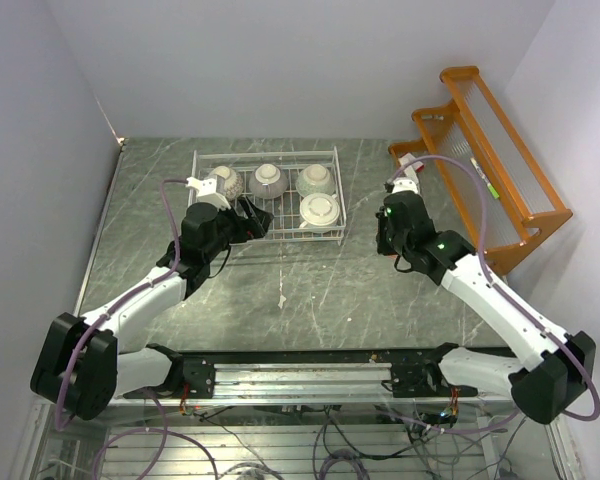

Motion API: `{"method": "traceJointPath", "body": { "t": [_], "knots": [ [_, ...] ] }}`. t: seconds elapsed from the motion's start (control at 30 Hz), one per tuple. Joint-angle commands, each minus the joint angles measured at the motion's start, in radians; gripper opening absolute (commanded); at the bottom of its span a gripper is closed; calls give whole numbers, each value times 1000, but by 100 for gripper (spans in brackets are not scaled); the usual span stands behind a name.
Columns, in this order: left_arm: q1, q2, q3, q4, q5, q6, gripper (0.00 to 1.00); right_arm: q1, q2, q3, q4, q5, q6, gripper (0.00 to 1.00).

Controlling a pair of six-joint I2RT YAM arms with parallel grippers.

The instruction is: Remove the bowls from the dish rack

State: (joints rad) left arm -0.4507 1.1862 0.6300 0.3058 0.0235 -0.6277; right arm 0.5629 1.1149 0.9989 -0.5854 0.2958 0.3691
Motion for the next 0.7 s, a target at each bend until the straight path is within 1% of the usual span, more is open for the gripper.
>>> {"method": "traceJointPath", "body": {
  "t": [0.0, 0.1, 0.3, 0.5, 0.67],
  "knots": [
    [-6, -4, -5, 33, -9, 28, 97, -1, 66, 36, -106, 116, -53, 0],
    [-6, 5, -4, 31, -6, 29, 98, -1, 115, 13, -117, 138, -67, 0],
    [-6, 0, 10, 0, -19, 43, 98, -1, 192, -27, -90, 96, -104, 0],
    [-6, 10, 8, 0, 7, 52, 98, -3, 274, -67, -3, 71, -127, 0],
    [-6, 19, 11, -4, 16, 58, 98, -8, 366, -71, 16, 50, -135, 0]
  ]
}}
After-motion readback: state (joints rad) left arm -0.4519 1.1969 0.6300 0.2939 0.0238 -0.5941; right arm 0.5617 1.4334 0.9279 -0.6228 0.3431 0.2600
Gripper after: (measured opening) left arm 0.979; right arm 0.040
